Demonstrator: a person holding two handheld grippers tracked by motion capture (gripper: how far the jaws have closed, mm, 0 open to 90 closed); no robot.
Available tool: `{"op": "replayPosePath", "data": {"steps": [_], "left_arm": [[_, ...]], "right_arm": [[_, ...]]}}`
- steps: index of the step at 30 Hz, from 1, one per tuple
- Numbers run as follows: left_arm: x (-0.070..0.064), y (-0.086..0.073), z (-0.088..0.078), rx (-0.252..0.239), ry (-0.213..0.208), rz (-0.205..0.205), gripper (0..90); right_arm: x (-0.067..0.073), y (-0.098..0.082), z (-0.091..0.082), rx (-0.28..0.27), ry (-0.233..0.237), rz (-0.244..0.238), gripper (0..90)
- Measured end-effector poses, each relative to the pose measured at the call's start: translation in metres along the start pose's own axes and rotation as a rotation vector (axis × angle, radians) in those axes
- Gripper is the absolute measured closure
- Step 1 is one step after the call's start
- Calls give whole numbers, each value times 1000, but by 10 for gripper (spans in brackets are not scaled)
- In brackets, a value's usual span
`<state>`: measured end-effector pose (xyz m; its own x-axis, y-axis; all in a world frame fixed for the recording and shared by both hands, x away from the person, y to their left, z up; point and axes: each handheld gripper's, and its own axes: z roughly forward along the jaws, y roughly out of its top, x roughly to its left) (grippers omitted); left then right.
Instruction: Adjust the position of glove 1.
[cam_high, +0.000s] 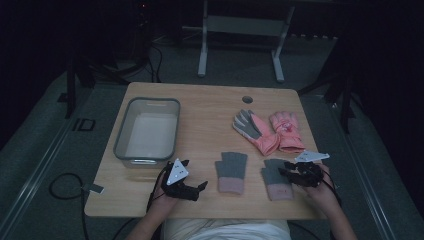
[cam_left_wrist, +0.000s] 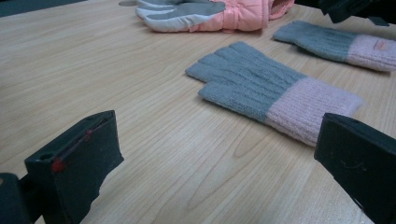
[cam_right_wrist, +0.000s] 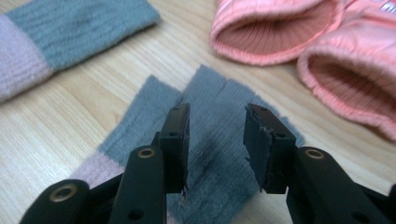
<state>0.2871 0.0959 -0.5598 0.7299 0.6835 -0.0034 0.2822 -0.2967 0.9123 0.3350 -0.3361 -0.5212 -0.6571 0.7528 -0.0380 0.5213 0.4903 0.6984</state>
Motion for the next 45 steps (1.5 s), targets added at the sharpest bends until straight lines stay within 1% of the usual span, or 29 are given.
{"op": "replayPosePath", "data": {"steps": [5, 8, 10, 11, 13, 17, 19, 21, 23, 25, 26, 27, 28, 30, 34, 38, 41, 45], "left_arm": [[0, 0, 0, -1, 0, 0, 0], [0, 0, 0, -3, 1, 0, 0], [0, 0, 0, 0, 0, 0, 0], [0, 0, 0, 1, 1, 0, 0], [-1, 0, 0, -1, 2, 3, 0], [0, 0, 0, 5, 1, 0, 0], [0, 0, 0, 3, 2, 2, 0], [0, 0, 0, 3, 1, -1, 0], [0, 0, 0, 2, 1, -1, 0], [0, 0, 0, 1, 0, 0, 0], [0, 0, 0, 1, 0, 0, 0], [0, 0, 0, 3, -2, -3, 0], [0, 0, 0, 3, -1, -4, 0], [0, 0, 0, 3, -1, -2, 0], [0, 0, 0, 1, 0, -1, 0], [-1, 0, 0, 0, 1, 3, 0], [-1, 0, 0, 0, 1, 3, 0], [-1, 0, 0, 0, 1, 4, 0]], "right_arm": [[1, -10, 10, 32, 14, 8, 585], [2, -14, 13, 49, 18, 17, 596], [3, -16, 13, 46, 14, 22, 607], [3, -16, 13, 48, 11, 27, 617], [6, -16, 14, 45, -4, 15, 655], [10, -15, 15, 44, -26, 13, 754], [13, -16, 16, 39, -47, 7, 802], [16, -15, 17, 39, -68, 14, 839], [18, -14, 17, 42, -88, 35, 852], [18, -12, 16, 41, -92, 65, 857], [18, -12, 16, 41, -92, 65, 857], [19, -11, 15, 40, -94, 77, 859], [20, -7, 12, 32, -100, 103, 859], [23, -1, 8, 15, -104, 108, 860], [31, 17, -6, -33, -114, 122, 861], [37, 39, -19, -95, -96, 152, 861], [46, 54, -23, -126, -87, 146, 861], [59, 72, -21, -148, -66, 141, 861]]}}
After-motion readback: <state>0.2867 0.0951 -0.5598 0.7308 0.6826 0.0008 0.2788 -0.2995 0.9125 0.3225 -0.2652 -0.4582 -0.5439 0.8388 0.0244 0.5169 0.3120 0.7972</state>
